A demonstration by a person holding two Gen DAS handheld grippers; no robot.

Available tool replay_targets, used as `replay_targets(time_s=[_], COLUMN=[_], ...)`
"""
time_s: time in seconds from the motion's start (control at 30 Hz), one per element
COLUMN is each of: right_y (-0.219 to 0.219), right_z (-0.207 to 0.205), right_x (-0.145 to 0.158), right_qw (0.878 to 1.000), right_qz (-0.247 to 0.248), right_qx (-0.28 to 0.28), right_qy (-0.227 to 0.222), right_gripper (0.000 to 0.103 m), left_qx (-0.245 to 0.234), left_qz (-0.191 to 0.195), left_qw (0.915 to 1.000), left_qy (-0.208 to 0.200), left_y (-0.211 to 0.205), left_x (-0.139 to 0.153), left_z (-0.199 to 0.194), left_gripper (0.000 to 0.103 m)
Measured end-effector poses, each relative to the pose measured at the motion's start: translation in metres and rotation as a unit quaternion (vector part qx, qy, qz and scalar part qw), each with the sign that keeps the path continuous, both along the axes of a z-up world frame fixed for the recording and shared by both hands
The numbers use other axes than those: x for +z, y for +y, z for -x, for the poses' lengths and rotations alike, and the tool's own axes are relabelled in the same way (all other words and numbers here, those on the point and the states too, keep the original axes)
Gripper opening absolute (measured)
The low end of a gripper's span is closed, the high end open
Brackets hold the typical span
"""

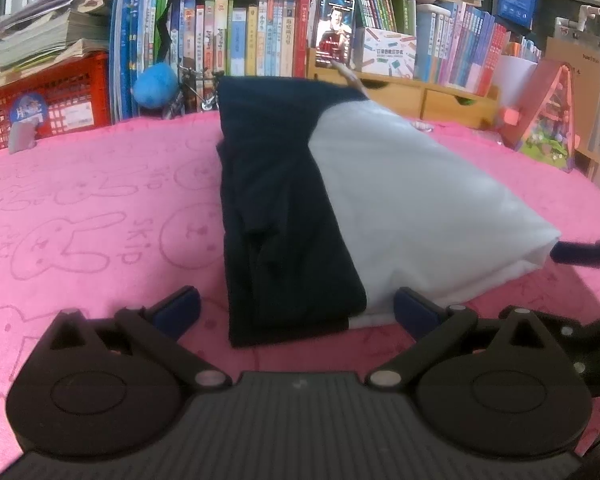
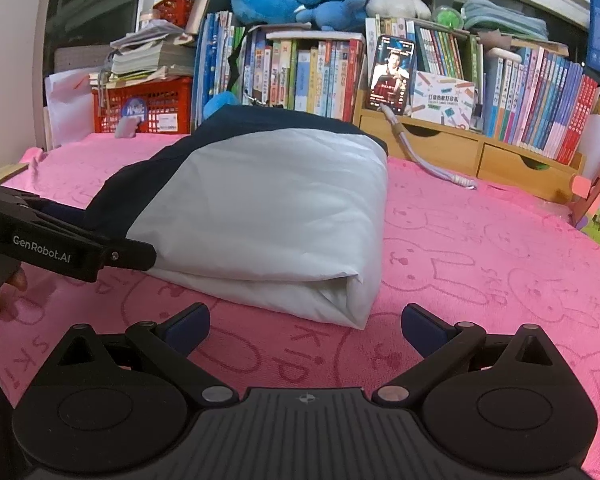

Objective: Fold clothes

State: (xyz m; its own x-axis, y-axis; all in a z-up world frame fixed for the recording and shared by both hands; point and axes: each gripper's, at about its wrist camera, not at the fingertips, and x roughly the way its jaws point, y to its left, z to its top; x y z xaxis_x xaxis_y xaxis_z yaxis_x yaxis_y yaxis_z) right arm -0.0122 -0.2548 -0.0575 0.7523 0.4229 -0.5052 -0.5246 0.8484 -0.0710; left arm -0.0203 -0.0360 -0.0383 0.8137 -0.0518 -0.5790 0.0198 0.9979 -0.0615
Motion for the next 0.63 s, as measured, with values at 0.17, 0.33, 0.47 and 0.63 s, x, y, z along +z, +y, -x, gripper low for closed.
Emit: replay_targets(time_s=[0.17, 0.33, 0.47, 0.63], right_y=[0.0015, 0.001, 0.0004, 0.0006], right_z=[-0.0001, -0.0008, -0.0016, -0.0021], right_x=[-0.0009, -0.0015, -0.0018, -0.0019], right_qw=[1.0, 1.0, 1.0, 1.0], right_qz=[0.004, 0.002, 0.0, 0.0], right_qx=[0.002, 0.0, 0.0, -0.001], right_qy=[0.001, 0.005, 0.009, 0.01], right_gripper=[0.103, 0.103, 0.103, 0.103], left_qx=[0.001, 0.003, 0.003, 0.003], left_qz=[-0.002, -0.002, -0.002, -0.003], left_qw=[1.0, 1.0, 1.0, 1.0], left_qy=[0.0, -0.002, -0.002, -0.002], left_y=[-0.0012, -0.0013, -0.001, -0.0012], left_x=[0.0, 0.0, -0.0005, -0.0007], left_z=[-0.0002, 0.0002, 0.0, 0.0002], left_gripper=[0.103, 0.103, 0.103, 0.103])
